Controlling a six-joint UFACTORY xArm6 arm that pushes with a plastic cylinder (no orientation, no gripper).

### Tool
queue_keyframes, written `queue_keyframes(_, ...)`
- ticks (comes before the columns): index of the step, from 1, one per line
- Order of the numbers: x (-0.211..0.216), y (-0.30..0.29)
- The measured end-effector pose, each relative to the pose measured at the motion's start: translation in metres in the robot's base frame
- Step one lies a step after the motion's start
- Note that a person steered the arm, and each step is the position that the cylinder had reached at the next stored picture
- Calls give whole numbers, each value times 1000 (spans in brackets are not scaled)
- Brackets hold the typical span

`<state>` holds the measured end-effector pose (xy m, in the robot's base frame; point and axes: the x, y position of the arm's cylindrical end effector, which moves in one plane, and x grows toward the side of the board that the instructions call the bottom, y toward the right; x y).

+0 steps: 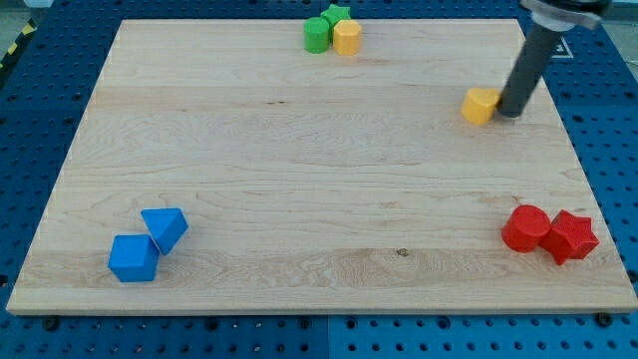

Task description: Slide the yellow heart closer to the yellow hexagon

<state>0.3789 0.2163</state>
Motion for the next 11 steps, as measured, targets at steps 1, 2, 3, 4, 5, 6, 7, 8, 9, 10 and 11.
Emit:
queue_keyframes(1,0,-43)
queue_keyframes(2,0,-84)
queue_keyframes(3,-7,-127)
queue_keyframes(4,-12,-156)
queue_keyframes(5,7,-158)
queue_keyframes(6,22,-175)
queue_keyframes(7,14,-197)
queue_keyframes(8,-3,-207)
queue_keyframes(9,-10,-207)
queue_keyframes(10,-10,-206)
queue_keyframes(11,4,-206)
